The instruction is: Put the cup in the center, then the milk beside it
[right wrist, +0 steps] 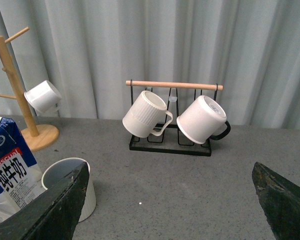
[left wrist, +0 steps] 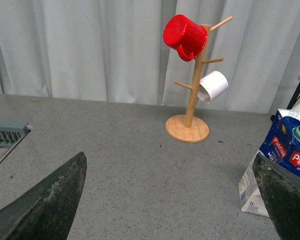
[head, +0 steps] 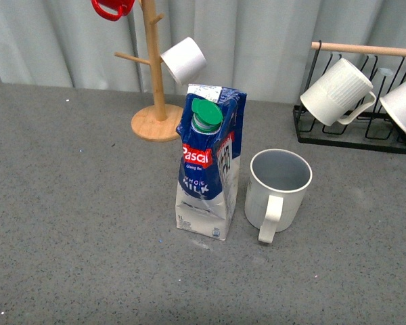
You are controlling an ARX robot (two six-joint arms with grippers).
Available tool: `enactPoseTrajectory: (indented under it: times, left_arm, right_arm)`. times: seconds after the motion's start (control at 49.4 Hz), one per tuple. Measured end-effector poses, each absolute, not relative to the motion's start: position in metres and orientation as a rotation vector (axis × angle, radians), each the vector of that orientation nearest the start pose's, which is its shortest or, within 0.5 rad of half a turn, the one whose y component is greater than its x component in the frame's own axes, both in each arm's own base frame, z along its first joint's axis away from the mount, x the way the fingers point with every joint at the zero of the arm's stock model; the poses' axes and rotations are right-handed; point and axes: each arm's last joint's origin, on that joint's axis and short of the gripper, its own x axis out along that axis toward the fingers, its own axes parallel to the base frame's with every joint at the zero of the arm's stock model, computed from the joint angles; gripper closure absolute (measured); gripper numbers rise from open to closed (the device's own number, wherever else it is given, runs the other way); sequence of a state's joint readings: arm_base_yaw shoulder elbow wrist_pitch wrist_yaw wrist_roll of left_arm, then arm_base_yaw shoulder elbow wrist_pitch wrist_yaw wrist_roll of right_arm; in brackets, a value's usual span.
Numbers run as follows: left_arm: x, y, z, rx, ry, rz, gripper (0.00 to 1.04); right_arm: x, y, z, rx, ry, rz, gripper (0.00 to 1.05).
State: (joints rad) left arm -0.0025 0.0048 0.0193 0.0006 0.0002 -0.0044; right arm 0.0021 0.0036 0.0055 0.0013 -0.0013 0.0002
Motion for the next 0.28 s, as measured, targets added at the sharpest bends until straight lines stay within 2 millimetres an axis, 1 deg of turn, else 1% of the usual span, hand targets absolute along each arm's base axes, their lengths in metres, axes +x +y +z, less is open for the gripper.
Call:
enactPoseTrajectory:
  times: [0.284]
  left_arm:
    - [0.0968,-0.0002,0.1698,-0.004,-0.015,-0.003,0.07]
  right_arm:
    - [0.0976,0.0002,0.1652,0.0,-0.003,0.003,0.09]
